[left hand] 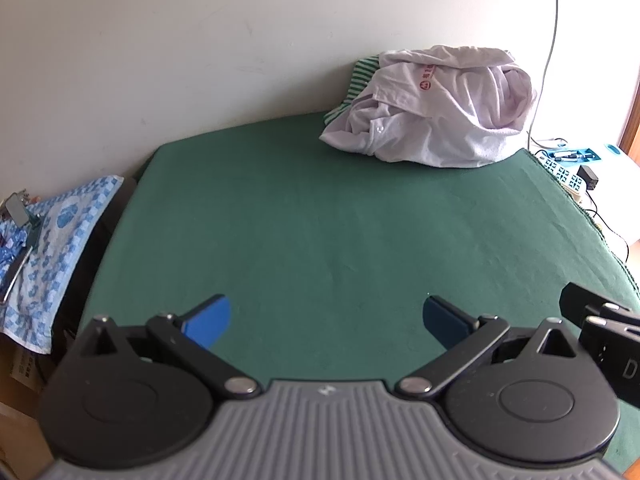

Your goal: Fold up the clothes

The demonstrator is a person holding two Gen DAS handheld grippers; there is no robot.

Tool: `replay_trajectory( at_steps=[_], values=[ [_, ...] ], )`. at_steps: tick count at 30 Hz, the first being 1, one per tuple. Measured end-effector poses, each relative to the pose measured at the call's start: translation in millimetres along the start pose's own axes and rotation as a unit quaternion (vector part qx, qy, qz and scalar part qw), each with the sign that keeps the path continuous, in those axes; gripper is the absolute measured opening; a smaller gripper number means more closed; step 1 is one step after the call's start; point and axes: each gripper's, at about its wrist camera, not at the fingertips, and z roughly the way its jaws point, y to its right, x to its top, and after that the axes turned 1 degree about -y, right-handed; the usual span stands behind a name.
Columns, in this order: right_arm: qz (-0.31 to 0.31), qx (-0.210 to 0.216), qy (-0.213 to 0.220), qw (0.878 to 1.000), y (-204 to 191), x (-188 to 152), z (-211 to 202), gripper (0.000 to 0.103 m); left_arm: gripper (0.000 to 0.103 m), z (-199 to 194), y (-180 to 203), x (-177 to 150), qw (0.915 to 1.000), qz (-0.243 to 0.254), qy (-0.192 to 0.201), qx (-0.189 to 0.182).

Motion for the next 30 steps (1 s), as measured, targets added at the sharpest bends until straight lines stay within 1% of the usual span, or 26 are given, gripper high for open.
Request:
replay_trajectory(
  at_steps=[5, 8, 10, 13, 15, 17, 20, 23, 24, 27, 28, 30],
  values=[
    [0.006, -0.002, -0.003, 1.000, -1, 4, 8, 0.097, 0.103, 9, 2, 3, 0.9999, 0.016, -0.004, -0.004],
    [-0.002, -0.002, -0.001, 1.000, -1, 9, 16, 0.097, 0.103, 17, 2, 8, 0.9996, 0.023, -0.010, -0.014],
    [-0.010, -0.002, -0.001, 1.000, 0, 16, 24, 0.097, 0.103, 24, 3, 13, 0.9993, 0.026, -0.015, -0.021],
    [-0.029, 0.005, -0.003, 1.000, 5, 34, 44, 0.096, 0.103, 34, 5, 23, 0.9995, 0.021, -0.017, -0.015],
    [-0.050, 0.018, 0.001, 0.999, 8, 57, 62, 0.094, 0.102, 43, 6, 30, 0.9996, 0.010, -0.021, -0.014],
    [-0.079, 0.035, 0.012, 0.996, 9, 83, 82, 0.094, 0.102, 53, 8, 36, 0.9994, 0.002, -0.030, -0.014],
    [-0.149, 0.053, 0.031, 0.987, 7, 129, 120, 0.093, 0.102, 65, 14, 46, 0.9989, -0.012, -0.045, -0.006],
    [-0.197, 0.064, 0.041, 0.977, 5, 172, 165, 0.090, 0.102, 77, 24, 61, 0.9994, -0.008, -0.034, -0.009],
    [-0.209, 0.066, 0.045, 0.975, 4, 187, 180, 0.090, 0.102, 83, 27, 68, 0.9994, -0.005, -0.030, -0.016],
    [-0.219, 0.073, 0.051, 0.972, -1, 224, 220, 0.088, 0.102, 106, 31, 97, 0.9986, 0.000, -0.005, -0.052],
    [-0.223, 0.076, 0.055, 0.970, -4, 232, 230, 0.087, 0.102, 115, 31, 107, 0.9982, 0.000, 0.002, -0.059],
    [-0.235, 0.082, 0.065, 0.966, -10, 246, 246, 0.087, 0.102, 137, 29, 125, 0.9982, -0.015, 0.004, -0.058]
  ],
)
